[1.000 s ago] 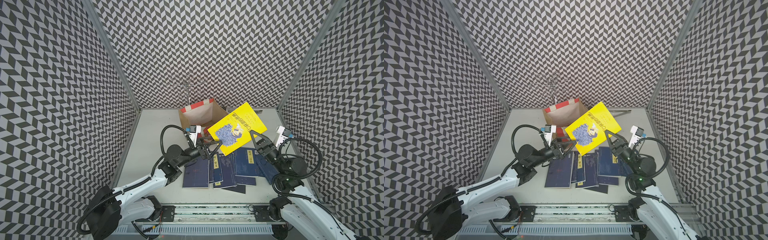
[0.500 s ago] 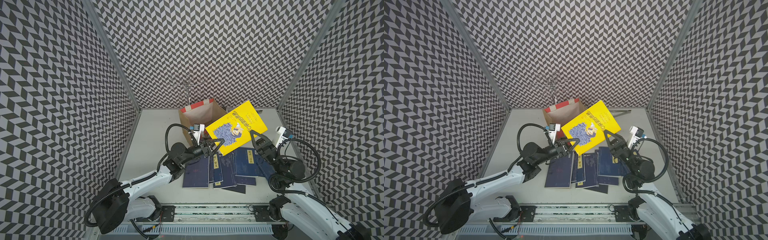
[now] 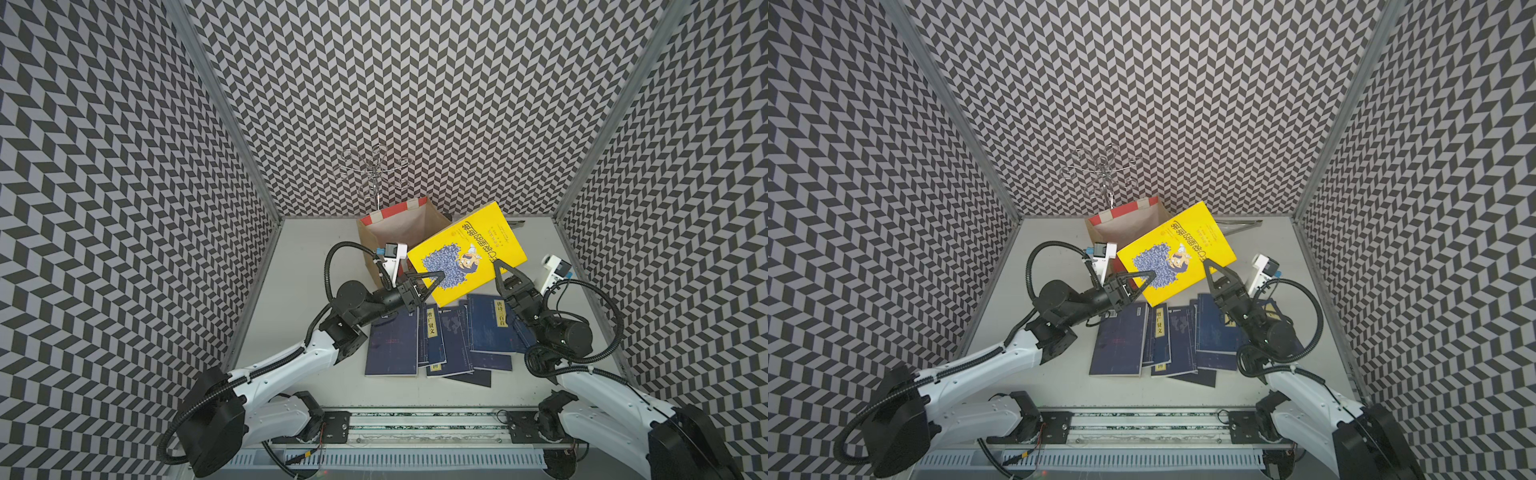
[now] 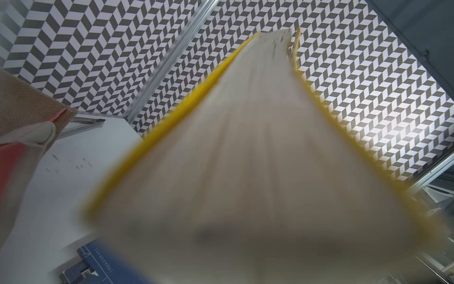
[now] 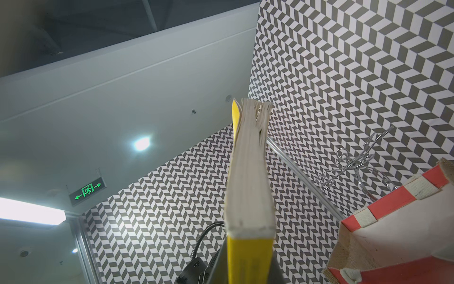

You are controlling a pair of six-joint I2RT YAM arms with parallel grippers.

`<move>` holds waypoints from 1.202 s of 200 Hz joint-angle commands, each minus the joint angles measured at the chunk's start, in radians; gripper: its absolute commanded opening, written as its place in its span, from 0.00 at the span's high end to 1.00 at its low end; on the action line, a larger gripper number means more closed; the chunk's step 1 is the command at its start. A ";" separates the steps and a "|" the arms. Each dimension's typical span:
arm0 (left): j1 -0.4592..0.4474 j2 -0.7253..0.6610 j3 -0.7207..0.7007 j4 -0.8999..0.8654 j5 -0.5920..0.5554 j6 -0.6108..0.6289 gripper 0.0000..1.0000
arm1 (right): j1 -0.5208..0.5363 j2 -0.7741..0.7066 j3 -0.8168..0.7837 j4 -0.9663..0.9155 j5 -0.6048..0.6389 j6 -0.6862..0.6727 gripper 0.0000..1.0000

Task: Put the books into the canvas bag
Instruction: Pick up the book from the book.

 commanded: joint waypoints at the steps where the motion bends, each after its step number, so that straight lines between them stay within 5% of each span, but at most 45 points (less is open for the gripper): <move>1: 0.088 -0.076 0.117 -0.242 -0.061 0.095 1.00 | -0.015 0.024 0.038 0.035 -0.047 -0.032 0.70; 23: 0.215 -0.119 0.189 -0.472 -0.010 0.199 1.00 | -0.103 0.075 0.095 0.029 -0.264 -0.033 0.27; 64: 0.365 -0.150 0.340 -0.841 0.105 0.478 1.00 | -0.213 0.174 0.200 -0.044 -0.582 -0.086 0.00; 107: 0.370 -0.154 0.451 -1.057 0.181 0.734 1.00 | -0.213 0.159 0.340 -0.519 -0.707 -0.471 0.01; 216: 0.311 -0.166 0.461 -1.131 0.462 0.952 1.00 | -0.105 0.147 0.369 -0.706 -0.753 -0.643 0.00; 228: 0.277 -0.157 0.469 -1.155 0.442 0.973 1.00 | -0.098 0.142 0.364 -0.675 -0.774 -0.631 0.07; 240: 0.249 -0.142 0.480 -1.179 0.397 0.984 1.00 | -0.090 0.136 0.356 -0.626 -0.804 -0.601 0.25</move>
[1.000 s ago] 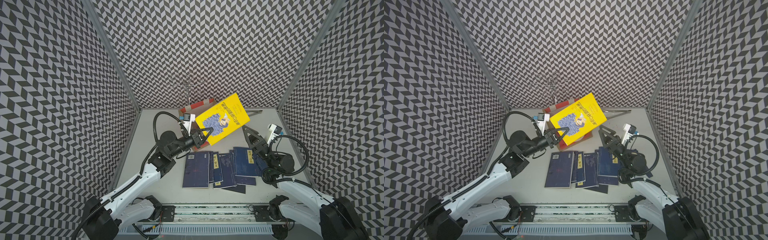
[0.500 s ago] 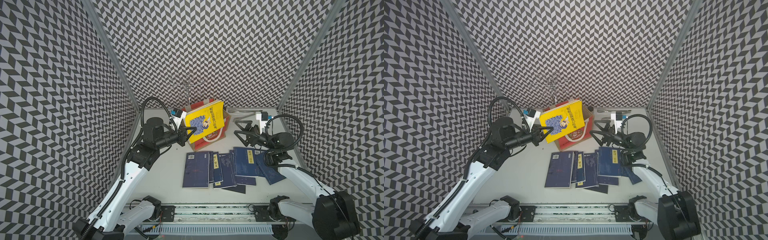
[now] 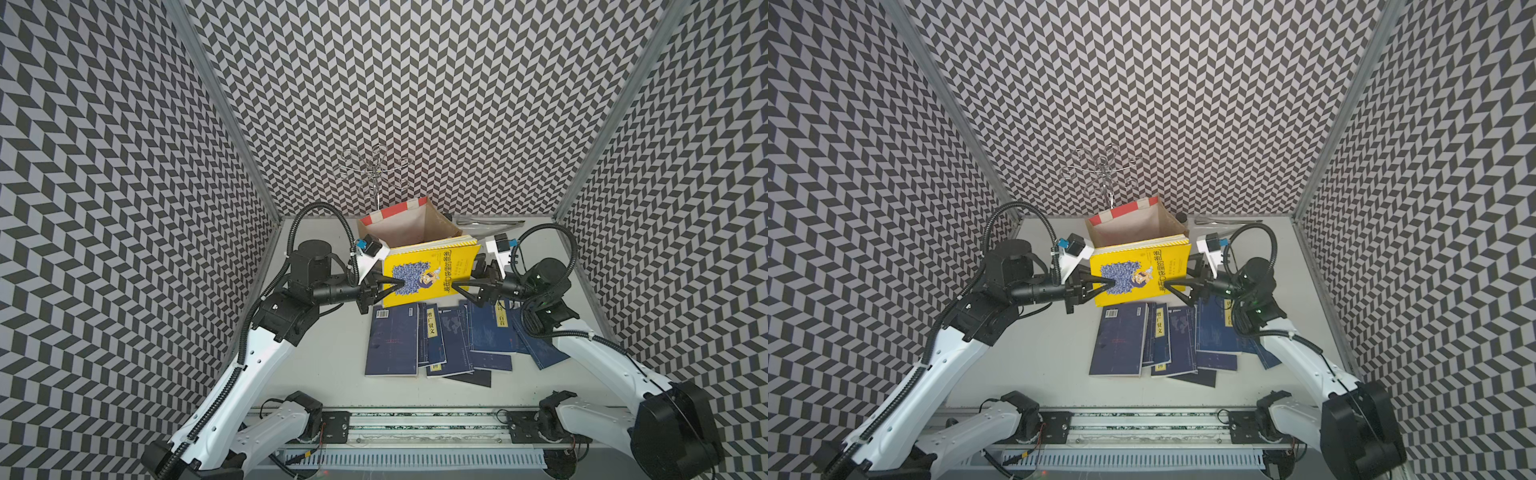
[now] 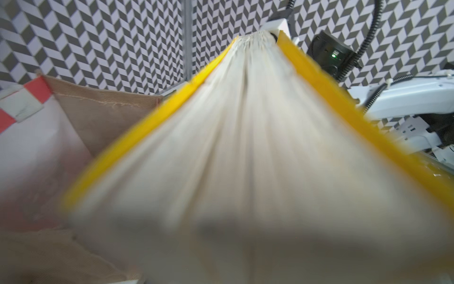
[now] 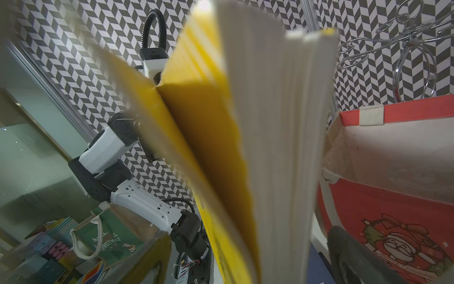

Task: Put the books into the canvas bag
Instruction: Pick up the book from the book.

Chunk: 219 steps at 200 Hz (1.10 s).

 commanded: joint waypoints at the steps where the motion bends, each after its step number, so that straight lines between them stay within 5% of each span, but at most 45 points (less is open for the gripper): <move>1: -0.048 0.005 0.065 -0.003 0.008 0.078 1.00 | 0.016 -0.029 0.005 0.092 -0.081 -0.001 0.27; 46: -0.044 -0.012 0.069 0.027 -0.112 0.056 1.00 | 0.023 -0.068 0.009 0.082 -0.127 0.042 1.00; 63: -0.029 -0.039 0.049 0.093 -0.143 0.013 0.96 | 0.022 -0.077 -0.013 0.164 -0.109 0.127 1.00; 105: 0.033 -0.161 -0.108 0.399 -0.083 -0.168 0.16 | 0.021 -0.044 -0.065 0.558 0.026 0.521 1.00; 126: 0.075 -0.188 -0.204 0.592 -0.047 -0.322 0.14 | 0.027 -0.004 -0.107 0.793 0.136 0.726 1.00; 149: 0.089 -0.188 -0.317 0.859 -0.025 -0.533 0.06 | 0.049 0.037 -0.135 0.925 0.246 0.806 1.00; 173: 0.087 -0.174 -0.412 1.108 -0.045 -0.700 0.09 | 0.091 0.030 -0.151 0.879 0.344 0.751 1.00; 219: 0.082 -0.115 -0.396 1.188 -0.055 -0.759 0.21 | 0.193 0.019 -0.107 0.705 0.425 0.560 1.00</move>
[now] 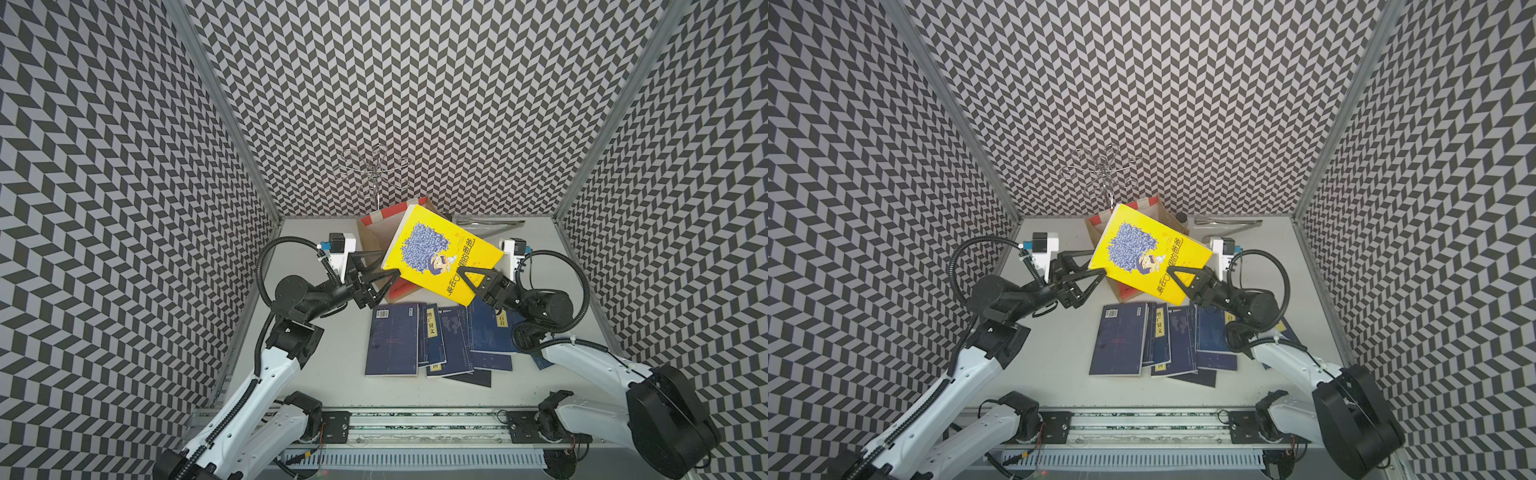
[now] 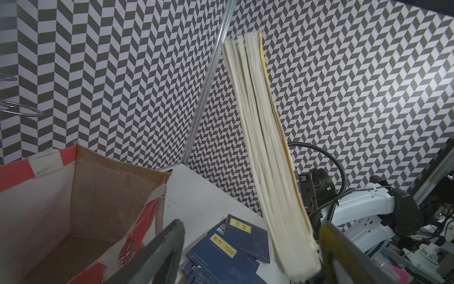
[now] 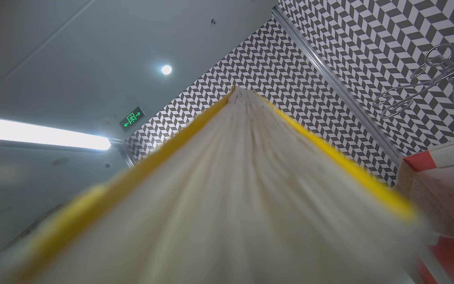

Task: Put the books into the canvas bag
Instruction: Pick up the book from the book.

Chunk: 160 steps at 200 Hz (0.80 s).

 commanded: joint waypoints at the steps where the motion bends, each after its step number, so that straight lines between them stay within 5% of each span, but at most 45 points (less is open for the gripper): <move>1: -0.003 0.002 0.024 0.169 0.002 -0.092 0.21 | 0.037 -0.027 0.047 0.022 0.103 -0.089 1.00; 40: -0.004 0.029 0.121 0.022 0.008 -0.011 0.45 | 0.053 -0.001 0.045 0.013 0.126 -0.129 1.00; 77: -0.004 0.098 0.263 -0.284 0.044 0.145 0.29 | 0.056 0.000 0.056 0.000 0.104 -0.185 1.00; 95: -0.003 0.134 0.331 -0.448 0.042 0.220 0.29 | 0.056 0.004 0.076 -0.026 0.073 -0.219 1.00; 160: 0.000 0.205 0.443 -0.603 0.069 0.300 0.85 | 0.057 -0.004 0.124 -0.181 0.025 -0.345 1.00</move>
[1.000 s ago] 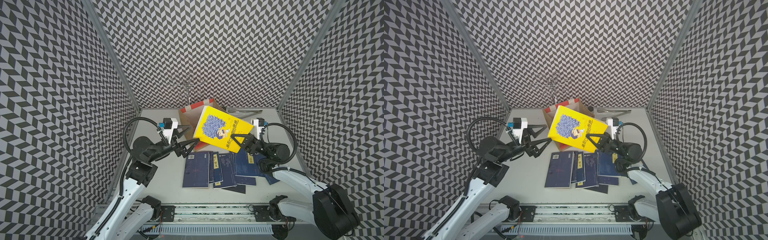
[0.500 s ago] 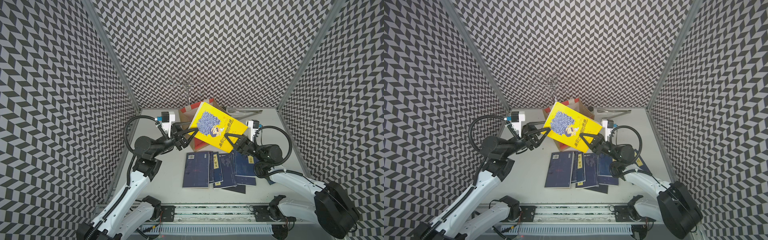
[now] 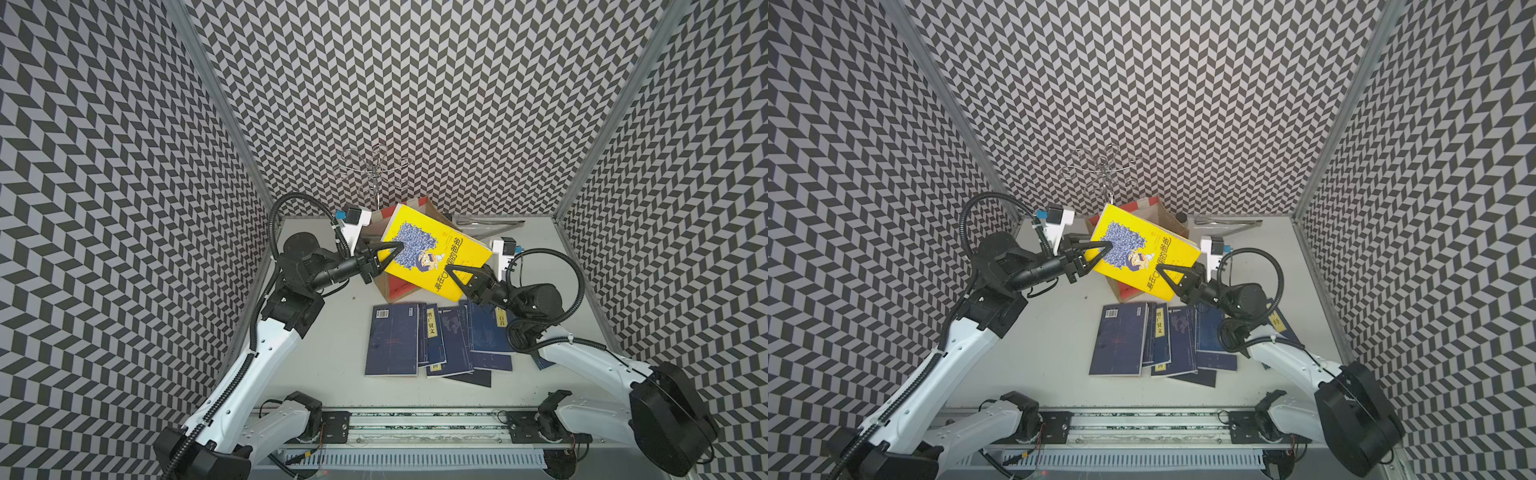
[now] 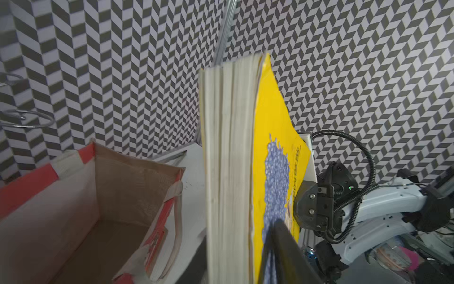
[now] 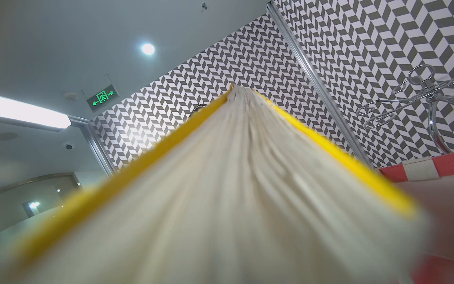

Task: Put the books into the canvas bag
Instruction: Pick up the book from the book.

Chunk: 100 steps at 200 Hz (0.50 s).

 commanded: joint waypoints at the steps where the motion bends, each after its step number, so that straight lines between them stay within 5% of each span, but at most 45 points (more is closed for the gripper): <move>1: -0.002 0.025 0.067 -0.103 0.040 0.061 0.86 | 0.006 -0.015 0.071 -0.025 -0.031 -0.087 1.00; 10: -0.004 0.032 0.076 -0.108 0.048 0.065 1.00 | 0.006 -0.019 0.078 -0.056 -0.035 -0.110 1.00; 29: -0.003 0.033 0.085 -0.111 0.044 0.071 1.00 | 0.000 -0.023 0.100 -0.142 -0.031 -0.154 0.99; 63: 0.031 -0.029 0.094 -0.131 -0.132 0.082 1.00 | -0.044 -0.031 0.211 -0.447 0.036 -0.310 0.34; 75: 0.042 -0.047 0.117 -0.151 -0.222 0.088 1.00 | -0.062 -0.022 0.286 -0.608 0.093 -0.400 0.24; 100: 0.043 -0.017 0.218 -0.248 -0.397 0.122 1.00 | -0.065 0.072 0.499 -0.963 0.255 -0.597 0.17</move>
